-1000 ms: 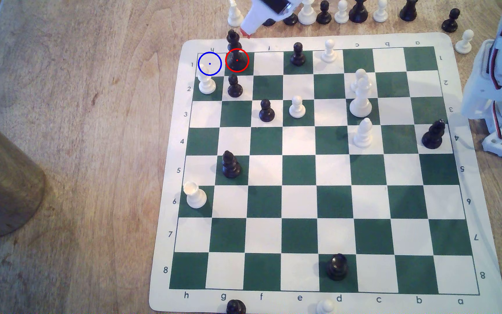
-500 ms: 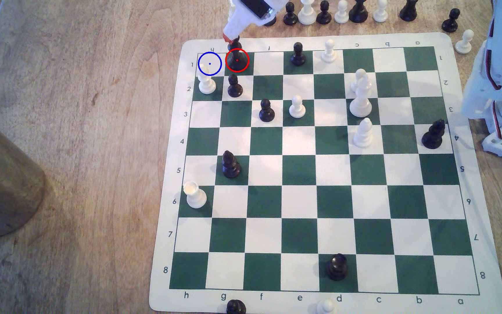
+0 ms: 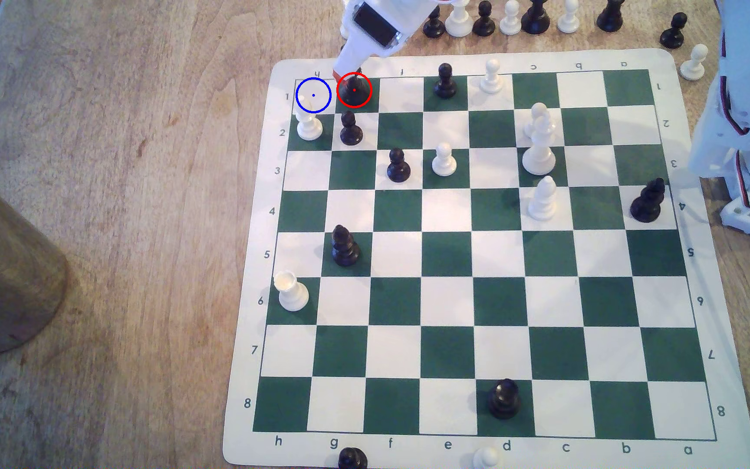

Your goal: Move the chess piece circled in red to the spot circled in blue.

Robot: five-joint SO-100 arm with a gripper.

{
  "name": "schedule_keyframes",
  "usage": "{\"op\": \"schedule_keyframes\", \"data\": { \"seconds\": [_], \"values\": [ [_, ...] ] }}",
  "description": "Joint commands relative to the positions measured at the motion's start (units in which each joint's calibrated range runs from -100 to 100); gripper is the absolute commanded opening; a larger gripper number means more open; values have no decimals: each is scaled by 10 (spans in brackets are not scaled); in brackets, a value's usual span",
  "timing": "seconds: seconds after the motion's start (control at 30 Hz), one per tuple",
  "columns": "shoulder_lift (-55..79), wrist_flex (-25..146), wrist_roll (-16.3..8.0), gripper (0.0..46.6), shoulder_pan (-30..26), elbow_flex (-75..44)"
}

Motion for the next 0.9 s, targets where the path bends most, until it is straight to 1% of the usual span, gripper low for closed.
{"op": "schedule_keyframes", "data": {
  "seconds": [0.0,0.2,0.4,0.87],
  "values": [
    [-1,-18,-8,200,-3,-54],
    [4,-25,-11,199,0,-63],
    [1,-25,-12,196,-9,-68],
    [9,-21,-9,190,-11,-88]
  ]
}}
